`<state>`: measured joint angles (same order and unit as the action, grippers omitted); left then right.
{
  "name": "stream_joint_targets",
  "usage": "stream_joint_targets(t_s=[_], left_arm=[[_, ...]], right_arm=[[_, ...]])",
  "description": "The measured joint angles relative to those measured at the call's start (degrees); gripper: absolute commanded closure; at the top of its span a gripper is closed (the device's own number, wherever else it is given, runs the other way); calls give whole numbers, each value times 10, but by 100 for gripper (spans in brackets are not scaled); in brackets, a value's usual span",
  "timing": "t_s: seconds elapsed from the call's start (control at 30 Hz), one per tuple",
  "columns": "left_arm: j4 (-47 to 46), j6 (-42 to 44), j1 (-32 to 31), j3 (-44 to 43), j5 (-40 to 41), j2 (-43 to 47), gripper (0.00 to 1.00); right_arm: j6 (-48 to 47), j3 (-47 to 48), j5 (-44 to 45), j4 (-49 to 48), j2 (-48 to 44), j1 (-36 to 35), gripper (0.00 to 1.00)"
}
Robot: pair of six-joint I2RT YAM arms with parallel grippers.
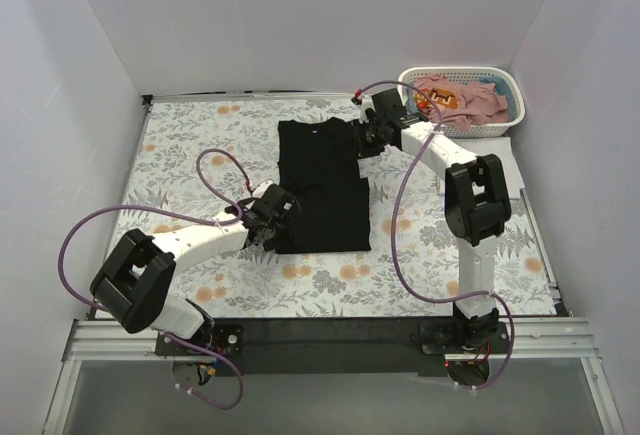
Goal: Fold and stack the t-shirts
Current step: Fold the tshirt
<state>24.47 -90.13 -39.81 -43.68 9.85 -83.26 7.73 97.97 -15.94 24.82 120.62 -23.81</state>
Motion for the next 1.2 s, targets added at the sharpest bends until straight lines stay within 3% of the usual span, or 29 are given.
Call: stream_joint_targets(t_s=[0.2,0.43,0.63,0.97,1.1,1.2], left_arm=[[-16,4,24,-33,-14,4,61],[-49,21,72,-136,-38,-105,66],[-31,44,87,-212,-36,-217,67],[-21,90,171,-352,-41,-298,66],[-19,93,197,-361,-63,-304,64],[-26,89,199,-321,-93,-277,63]], right_arm=[[14,-183,-98,-55,-141,5,69],[46,-352,-167,-116,-266,-2,69],[55,-408,-179,-134,-296,-2,69],[62,-468,-198,-174,-302,-2,69],[83,-501,-220,-203,-302,1,69],[102,-523,-241,-237,-302,3,68]])
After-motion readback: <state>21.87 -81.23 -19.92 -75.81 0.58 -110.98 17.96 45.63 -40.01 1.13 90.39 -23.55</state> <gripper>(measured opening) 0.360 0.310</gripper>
